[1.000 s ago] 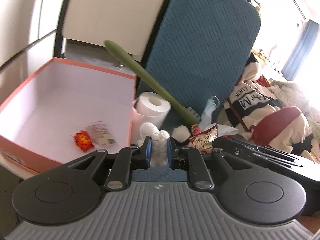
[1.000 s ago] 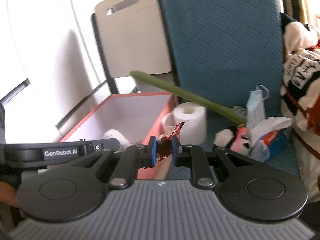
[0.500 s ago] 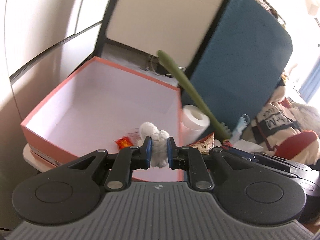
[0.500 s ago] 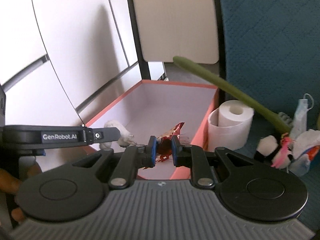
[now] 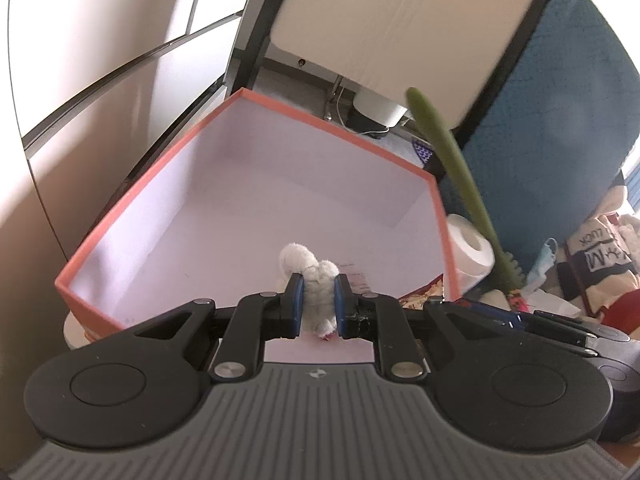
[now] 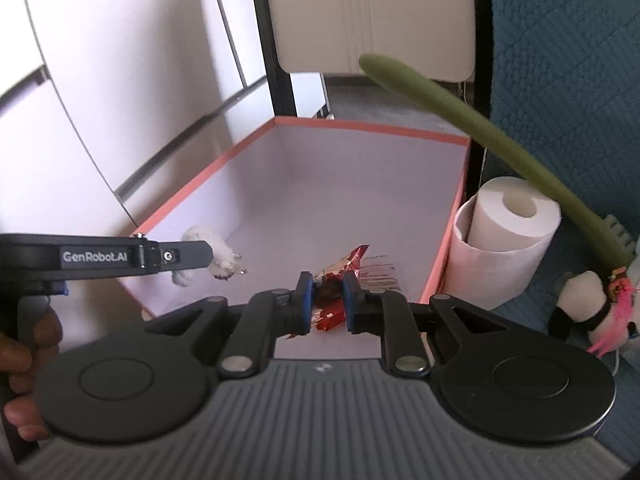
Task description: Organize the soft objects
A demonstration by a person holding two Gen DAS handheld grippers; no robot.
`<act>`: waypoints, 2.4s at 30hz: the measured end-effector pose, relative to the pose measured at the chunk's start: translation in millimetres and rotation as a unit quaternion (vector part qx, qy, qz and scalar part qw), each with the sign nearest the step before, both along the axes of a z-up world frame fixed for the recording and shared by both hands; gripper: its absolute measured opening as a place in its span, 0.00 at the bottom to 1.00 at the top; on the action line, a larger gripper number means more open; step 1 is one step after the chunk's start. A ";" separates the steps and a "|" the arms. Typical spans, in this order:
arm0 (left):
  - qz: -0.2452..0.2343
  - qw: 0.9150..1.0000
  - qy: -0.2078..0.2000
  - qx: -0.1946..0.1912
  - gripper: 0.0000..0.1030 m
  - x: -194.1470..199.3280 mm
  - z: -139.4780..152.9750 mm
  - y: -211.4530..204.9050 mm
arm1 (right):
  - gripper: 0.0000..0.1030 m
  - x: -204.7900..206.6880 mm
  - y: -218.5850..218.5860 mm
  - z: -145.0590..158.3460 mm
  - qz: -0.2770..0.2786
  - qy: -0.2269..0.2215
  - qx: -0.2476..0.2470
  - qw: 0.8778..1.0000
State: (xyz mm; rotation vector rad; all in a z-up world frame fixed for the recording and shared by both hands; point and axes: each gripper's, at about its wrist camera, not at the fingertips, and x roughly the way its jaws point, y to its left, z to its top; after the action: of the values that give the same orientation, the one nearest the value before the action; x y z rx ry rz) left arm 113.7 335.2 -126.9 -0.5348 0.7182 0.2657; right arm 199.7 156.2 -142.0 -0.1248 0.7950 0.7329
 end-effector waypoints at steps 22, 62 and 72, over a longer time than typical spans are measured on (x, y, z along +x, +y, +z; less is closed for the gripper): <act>0.010 1.000 0.007 -0.004 0.44 -2.1 -13.8 22.3 | 0.35 9.6 7.4 -3.2 -0.012 0.005 -0.006 1.000; -0.111 0.991 -0.057 0.048 0.44 -19.0 46.3 -168.5 | 0.35 -55.7 -190.3 45.1 -0.124 -0.058 0.031 0.990; -0.154 0.985 -0.056 0.044 0.44 -13.9 43.0 -218.3 | 0.35 -69.3 -244.4 40.0 -0.173 -0.059 0.026 0.983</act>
State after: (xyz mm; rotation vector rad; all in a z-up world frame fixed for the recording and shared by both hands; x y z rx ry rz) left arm 99.8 116.9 -84.0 -0.3453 0.6659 -0.0220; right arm 130.4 -88.2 -102.0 0.0180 0.6610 0.4122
